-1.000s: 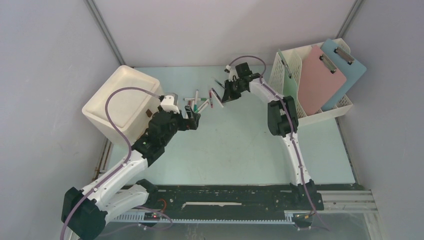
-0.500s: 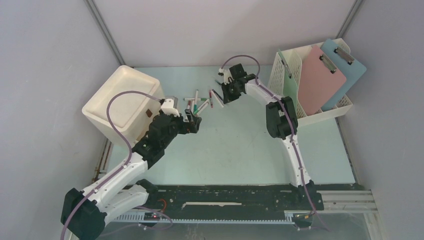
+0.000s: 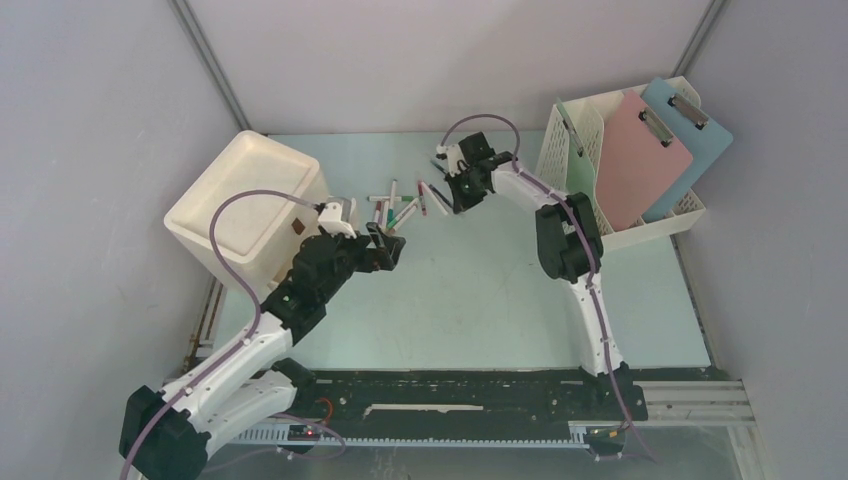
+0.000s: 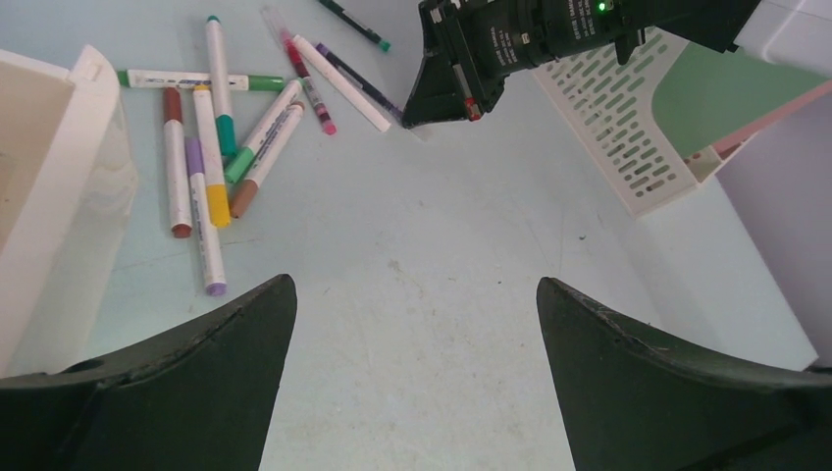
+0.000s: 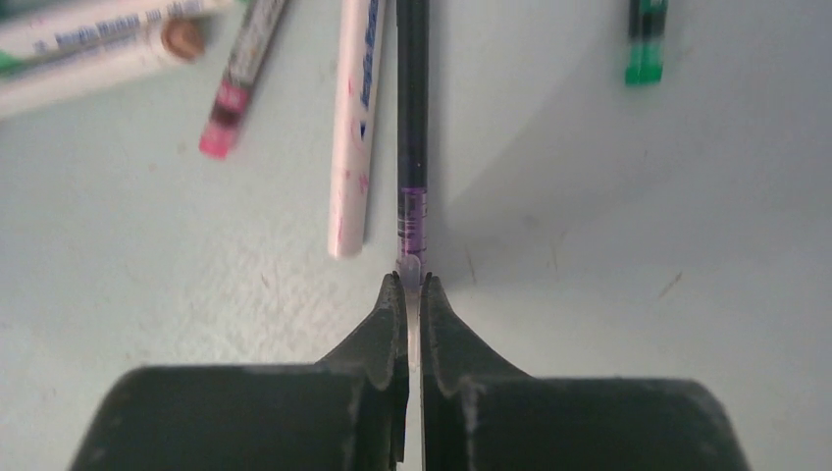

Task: Organize the desk
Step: Pick up the stationery from the center of the board, then place the stationery in the drawer.

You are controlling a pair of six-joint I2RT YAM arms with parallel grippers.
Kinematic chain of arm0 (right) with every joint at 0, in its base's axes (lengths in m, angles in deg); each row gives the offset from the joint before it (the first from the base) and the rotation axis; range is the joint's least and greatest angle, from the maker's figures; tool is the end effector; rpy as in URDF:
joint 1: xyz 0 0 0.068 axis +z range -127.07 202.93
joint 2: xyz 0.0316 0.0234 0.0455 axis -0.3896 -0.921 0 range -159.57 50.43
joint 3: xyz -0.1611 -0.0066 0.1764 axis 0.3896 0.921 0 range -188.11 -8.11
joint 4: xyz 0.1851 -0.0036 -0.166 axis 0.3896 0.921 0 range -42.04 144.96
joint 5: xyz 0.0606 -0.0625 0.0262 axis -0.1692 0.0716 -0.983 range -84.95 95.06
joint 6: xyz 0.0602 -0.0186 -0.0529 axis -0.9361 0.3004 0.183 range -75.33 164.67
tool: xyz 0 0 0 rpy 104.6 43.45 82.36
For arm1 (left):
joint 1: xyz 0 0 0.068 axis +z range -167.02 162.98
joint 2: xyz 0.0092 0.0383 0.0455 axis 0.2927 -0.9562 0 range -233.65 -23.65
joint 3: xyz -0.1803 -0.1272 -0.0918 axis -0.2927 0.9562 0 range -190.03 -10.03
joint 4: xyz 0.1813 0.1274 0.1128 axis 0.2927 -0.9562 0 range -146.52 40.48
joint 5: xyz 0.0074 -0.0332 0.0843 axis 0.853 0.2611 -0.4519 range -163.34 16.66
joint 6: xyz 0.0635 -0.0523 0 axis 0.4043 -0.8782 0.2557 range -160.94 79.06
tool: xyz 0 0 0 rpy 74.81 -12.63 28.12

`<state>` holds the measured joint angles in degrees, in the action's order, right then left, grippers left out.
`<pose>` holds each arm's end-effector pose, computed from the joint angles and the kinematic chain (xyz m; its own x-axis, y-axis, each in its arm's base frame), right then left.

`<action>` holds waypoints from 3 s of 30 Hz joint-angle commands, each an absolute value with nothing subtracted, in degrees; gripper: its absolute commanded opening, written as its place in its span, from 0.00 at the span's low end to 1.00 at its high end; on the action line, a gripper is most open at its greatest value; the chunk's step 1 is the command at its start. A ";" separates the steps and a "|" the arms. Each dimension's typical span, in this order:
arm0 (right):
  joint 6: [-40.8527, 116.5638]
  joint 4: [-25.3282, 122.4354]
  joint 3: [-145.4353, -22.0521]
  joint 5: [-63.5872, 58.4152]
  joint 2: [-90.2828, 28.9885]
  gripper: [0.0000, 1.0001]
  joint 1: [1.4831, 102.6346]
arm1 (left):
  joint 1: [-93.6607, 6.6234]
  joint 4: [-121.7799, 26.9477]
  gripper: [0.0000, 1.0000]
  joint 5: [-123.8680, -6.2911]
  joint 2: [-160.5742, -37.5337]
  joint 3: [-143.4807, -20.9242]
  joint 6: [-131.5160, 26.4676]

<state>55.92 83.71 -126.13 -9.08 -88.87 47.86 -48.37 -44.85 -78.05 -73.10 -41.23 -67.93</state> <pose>0.4541 0.2302 0.1143 -0.6429 -0.5075 -0.5737 -0.6675 0.7386 0.0947 0.2173 -0.1256 0.2378 -0.3832 -0.2962 -0.8749 0.3103 0.8509 -0.4240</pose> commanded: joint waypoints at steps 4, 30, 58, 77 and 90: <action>57.94 84.98 -115.95 -11.13 -78.18 0.00 47.17 | -48.13 -38.11 1.00 -73.82 -70.68 -38.86 -72.91; 51.68 80.72 -87.36 -46.96 -47.08 0.00 43.65 | -50.63 -1.86 1.00 -65.93 -86.57 -33.92 -97.15; 53.63 81.25 -86.77 -57.82 -42.46 0.00 47.54 | -53.75 3.74 0.46 -68.87 -95.81 -38.96 -103.73; 57.11 82.69 -86.77 -56.31 -40.65 0.42 48.36 | -53.74 0.22 0.00 -69.15 -91.85 -36.97 -100.67; 61.19 84.64 -86.78 -54.23 -37.96 0.59 47.72 | -53.47 -38.34 0.00 -82.12 -75.08 -42.72 -76.27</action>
